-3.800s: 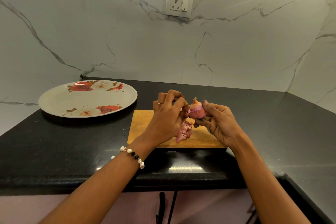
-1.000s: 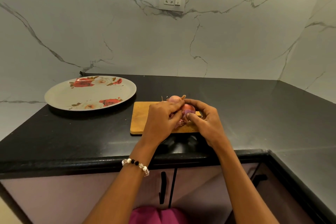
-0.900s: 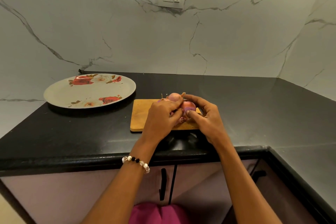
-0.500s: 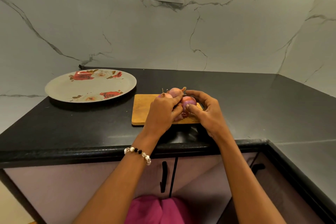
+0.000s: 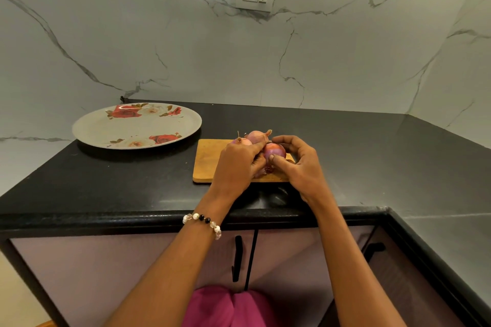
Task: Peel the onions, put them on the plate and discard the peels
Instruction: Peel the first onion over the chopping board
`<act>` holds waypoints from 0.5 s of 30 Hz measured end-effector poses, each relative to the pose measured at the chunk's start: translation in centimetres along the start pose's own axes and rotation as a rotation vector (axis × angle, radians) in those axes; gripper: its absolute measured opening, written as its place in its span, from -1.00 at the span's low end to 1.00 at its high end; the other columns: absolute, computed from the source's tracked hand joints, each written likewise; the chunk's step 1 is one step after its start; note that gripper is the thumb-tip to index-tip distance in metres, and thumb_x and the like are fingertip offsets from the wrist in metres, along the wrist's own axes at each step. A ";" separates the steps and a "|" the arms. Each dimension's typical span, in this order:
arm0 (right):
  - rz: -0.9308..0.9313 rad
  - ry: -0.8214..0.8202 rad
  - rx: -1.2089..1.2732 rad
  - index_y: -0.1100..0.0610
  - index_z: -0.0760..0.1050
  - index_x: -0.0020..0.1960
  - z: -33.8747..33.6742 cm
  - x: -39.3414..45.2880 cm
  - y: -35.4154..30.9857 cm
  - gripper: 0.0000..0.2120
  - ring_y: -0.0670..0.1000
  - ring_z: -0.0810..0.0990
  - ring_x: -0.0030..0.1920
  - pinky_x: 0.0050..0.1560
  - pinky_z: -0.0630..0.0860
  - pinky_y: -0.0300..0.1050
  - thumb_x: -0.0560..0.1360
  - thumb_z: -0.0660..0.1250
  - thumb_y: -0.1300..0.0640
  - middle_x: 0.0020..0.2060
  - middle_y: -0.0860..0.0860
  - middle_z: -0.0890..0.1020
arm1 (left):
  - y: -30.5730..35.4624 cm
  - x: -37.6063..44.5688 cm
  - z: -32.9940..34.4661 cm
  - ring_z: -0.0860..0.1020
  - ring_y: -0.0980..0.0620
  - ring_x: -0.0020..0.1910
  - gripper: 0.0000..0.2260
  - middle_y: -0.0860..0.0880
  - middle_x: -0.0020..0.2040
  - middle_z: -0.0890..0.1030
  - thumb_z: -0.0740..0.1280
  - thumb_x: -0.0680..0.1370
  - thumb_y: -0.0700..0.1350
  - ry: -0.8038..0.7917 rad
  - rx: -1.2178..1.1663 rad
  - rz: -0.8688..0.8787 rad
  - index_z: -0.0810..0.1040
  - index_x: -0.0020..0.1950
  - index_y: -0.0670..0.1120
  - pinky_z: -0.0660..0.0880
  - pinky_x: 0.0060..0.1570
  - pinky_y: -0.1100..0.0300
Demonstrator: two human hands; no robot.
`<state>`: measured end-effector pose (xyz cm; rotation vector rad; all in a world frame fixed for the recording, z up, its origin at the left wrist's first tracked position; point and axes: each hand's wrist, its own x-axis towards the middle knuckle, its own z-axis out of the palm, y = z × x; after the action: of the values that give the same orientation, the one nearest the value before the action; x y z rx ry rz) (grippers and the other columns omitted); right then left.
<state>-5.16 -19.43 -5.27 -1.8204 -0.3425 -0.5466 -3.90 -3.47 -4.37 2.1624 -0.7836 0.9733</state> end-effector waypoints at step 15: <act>-0.002 -0.020 -0.002 0.00 0.63 0.21 -0.3 -0.1 0.2 -0.68 0.02 0.63 0.12 0.16 0.61 0.08 0.46 0.44 0.14 0.11 0.08 0.65 | 0.0 -0.4 -0.7 0.62 0.03 -0.05 -0.69 -0.12 0.02 0.68 0.40 0.50 -0.20 -0.030 -0.238 -0.116 0.56 0.25 -0.15 0.54 0.09 0.10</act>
<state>-5.19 -19.80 -5.45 -1.8290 -0.3570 -0.5309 -4.44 -2.87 -4.30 1.9959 -0.7395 0.7504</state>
